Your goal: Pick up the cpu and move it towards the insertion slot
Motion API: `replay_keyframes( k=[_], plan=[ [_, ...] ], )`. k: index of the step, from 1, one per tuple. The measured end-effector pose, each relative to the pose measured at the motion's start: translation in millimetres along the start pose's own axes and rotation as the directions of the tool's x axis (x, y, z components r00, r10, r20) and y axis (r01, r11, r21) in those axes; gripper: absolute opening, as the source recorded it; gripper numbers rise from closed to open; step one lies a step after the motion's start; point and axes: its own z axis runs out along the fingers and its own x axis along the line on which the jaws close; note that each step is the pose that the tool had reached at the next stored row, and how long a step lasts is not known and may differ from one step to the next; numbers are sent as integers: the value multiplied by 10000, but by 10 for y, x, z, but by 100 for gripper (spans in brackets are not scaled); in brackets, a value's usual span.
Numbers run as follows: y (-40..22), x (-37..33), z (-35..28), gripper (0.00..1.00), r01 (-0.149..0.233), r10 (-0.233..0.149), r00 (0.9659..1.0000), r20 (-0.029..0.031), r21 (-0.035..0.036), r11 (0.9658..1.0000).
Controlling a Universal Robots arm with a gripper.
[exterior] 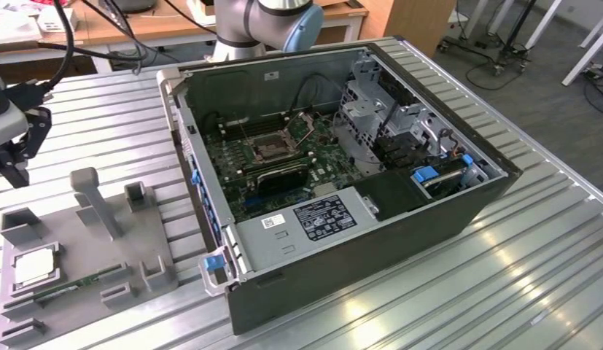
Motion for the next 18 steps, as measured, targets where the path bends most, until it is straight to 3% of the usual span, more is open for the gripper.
replay_keyframes(
  k=[18],
  plan=[
    [-6, 97, 205, 11, 0, 0, 10000, 0, 0, 10000]
  ],
)
